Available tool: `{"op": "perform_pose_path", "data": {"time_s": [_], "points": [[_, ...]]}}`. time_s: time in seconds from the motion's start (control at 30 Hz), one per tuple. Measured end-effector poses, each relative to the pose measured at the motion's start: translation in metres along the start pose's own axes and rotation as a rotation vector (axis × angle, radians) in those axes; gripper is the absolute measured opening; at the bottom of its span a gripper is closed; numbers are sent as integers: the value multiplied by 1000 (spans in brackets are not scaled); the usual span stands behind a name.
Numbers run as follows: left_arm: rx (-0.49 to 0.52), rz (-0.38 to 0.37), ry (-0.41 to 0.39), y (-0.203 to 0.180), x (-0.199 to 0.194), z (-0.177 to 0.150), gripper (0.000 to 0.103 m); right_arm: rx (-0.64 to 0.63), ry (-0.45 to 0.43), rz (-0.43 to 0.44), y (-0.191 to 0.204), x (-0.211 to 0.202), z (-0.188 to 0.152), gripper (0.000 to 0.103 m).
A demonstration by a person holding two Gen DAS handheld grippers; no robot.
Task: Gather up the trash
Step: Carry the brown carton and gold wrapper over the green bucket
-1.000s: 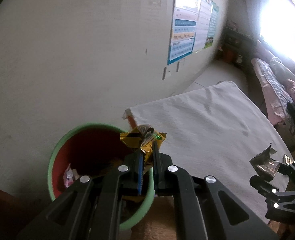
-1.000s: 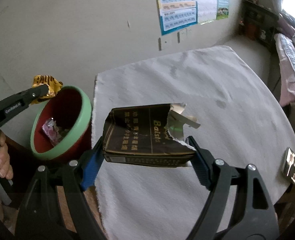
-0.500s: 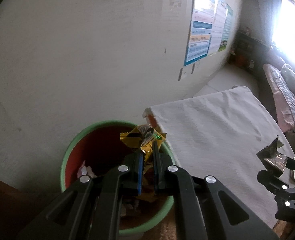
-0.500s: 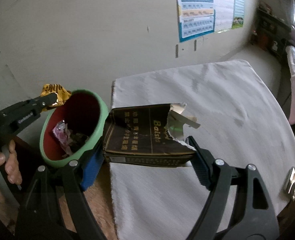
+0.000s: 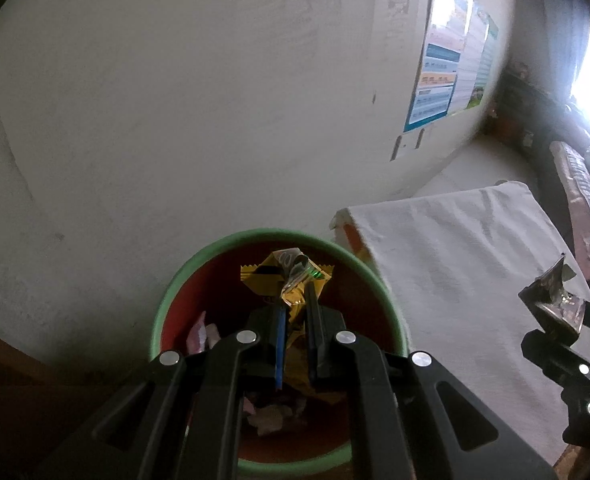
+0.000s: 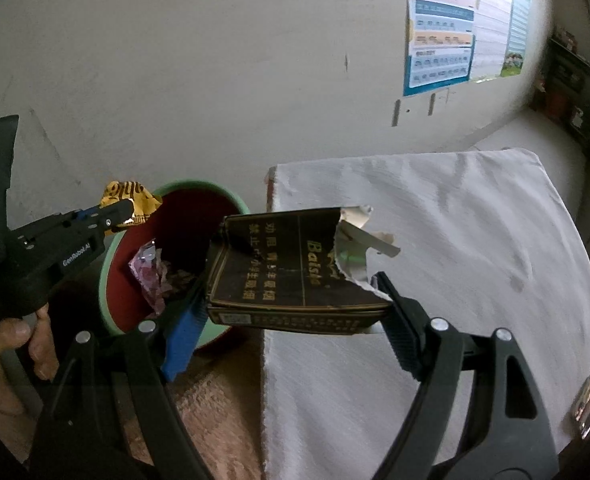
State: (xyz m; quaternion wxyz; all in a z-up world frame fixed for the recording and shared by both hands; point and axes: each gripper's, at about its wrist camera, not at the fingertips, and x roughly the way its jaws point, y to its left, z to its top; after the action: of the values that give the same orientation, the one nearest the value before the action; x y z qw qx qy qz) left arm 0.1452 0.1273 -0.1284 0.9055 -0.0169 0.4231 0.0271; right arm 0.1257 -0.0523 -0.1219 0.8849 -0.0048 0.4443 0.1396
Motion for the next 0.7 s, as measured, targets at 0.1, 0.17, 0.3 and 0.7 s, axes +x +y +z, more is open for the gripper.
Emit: {"op": "perform_pose_path", "data": {"time_s": [0.1, 0.17, 0.3, 0.7], "points": [[-9, 14, 7, 7, 4, -2, 6, -17, 11, 7, 8, 7, 3, 78], [-24, 23, 15, 15, 6, -4, 6, -31, 17, 13, 13, 11, 5, 78], [-44, 43, 29, 26, 12, -6, 6, -64, 32, 27, 23, 19, 8, 78], [-74, 76, 58, 43, 27, -11, 6, -93, 66, 42, 34, 34, 13, 78]]}}
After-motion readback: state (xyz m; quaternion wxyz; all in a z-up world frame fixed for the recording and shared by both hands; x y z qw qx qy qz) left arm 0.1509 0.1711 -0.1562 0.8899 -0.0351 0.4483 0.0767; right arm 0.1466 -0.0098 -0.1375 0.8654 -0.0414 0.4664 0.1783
